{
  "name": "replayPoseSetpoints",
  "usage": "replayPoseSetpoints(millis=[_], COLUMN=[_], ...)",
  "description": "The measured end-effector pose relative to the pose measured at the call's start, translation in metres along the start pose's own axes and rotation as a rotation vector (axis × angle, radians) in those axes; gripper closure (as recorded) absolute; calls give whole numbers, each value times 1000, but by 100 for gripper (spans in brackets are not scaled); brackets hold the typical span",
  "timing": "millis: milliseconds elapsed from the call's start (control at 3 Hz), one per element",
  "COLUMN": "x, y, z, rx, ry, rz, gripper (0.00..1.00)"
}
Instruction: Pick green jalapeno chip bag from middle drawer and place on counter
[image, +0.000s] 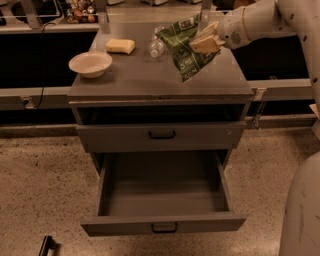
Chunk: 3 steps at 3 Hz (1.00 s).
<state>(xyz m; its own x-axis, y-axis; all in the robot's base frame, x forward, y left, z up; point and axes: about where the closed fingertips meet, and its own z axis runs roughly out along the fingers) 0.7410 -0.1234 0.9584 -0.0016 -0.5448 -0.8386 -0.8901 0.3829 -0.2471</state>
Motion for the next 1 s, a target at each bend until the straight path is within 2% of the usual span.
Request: replayPoseSetpoints(millis=[667, 1000], x=[0, 0], y=[2, 3], z=[8, 11], rx=[-12, -16], ry=[-1, -1], rz=[1, 1], gripper=[11, 0])
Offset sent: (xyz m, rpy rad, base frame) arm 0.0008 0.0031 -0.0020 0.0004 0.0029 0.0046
